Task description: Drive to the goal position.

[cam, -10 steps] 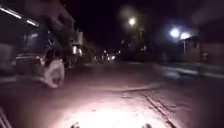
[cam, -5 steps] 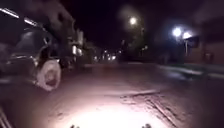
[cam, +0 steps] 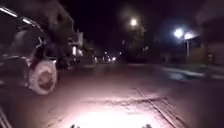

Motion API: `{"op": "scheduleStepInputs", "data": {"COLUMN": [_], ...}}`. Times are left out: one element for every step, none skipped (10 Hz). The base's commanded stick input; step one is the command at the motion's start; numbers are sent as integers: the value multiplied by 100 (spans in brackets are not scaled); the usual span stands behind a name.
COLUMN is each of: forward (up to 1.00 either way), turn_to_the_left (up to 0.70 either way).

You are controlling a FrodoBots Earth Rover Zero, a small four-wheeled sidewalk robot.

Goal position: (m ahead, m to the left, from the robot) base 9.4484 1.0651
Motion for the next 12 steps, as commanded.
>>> {"op": "scheduleStepInputs", "data": {"forward": [50,50,50,50,50,50,50,50,50,50,50,50], "turn_to_the_left": [0,0,0,0,0,0,0,0,0,0,0,0]}}
